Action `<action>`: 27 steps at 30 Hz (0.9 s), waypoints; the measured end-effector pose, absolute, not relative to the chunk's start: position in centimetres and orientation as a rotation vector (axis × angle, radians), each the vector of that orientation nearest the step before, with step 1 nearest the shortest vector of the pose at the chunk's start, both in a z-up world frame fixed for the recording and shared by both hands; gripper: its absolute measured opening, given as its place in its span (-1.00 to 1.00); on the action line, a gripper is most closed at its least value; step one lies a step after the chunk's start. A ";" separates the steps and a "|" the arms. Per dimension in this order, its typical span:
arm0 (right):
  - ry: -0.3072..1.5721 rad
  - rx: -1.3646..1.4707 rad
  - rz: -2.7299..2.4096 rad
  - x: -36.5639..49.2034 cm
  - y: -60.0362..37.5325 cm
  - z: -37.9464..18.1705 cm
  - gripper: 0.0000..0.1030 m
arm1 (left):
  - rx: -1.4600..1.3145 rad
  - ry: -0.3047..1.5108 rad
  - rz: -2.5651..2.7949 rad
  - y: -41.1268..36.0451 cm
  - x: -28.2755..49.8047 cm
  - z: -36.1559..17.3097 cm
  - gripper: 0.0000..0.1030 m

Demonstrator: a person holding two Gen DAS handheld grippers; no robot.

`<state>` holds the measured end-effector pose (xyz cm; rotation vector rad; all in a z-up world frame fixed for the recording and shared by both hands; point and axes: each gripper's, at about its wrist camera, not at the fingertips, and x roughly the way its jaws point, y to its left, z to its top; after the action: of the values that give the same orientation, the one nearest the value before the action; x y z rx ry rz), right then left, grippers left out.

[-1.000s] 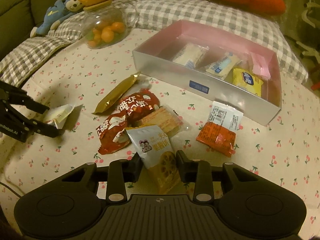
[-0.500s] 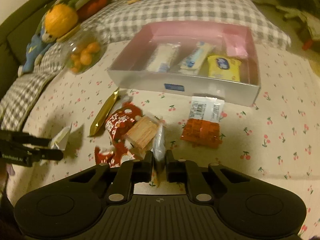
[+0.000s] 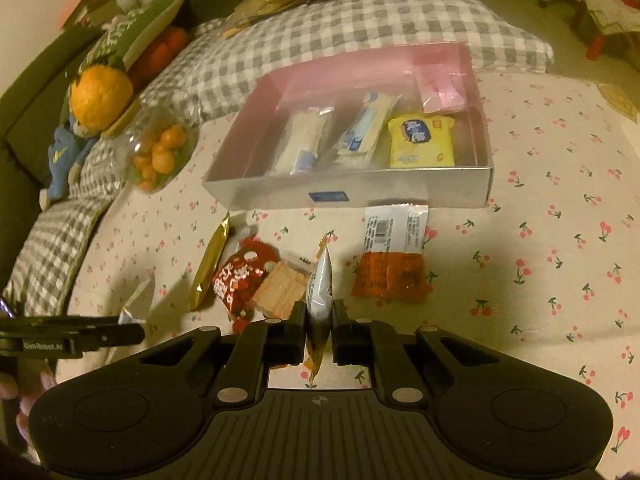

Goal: Organize snacks
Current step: 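Grasp cream pastry packet with left tool while right tool grasps small white packet, then carry both held packets over the pink box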

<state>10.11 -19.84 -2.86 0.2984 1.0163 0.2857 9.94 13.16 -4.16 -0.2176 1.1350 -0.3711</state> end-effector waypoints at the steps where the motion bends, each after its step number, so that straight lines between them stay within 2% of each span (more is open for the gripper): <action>1: 1.014 0.305 0.284 10.2 -20.0 -2.8 -0.80 | -0.218 1.132 -0.373 13.0 9.9 -4.1 0.25; 27: 0.943 0.522 0.175 12.2 -24.7 0.0 -0.79 | -0.267 1.048 -0.402 8.1 13.5 -0.4 0.25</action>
<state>12.20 -24.74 0.03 0.5218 0.9428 0.1750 13.48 8.10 -0.40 -0.2672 1.0482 -0.4019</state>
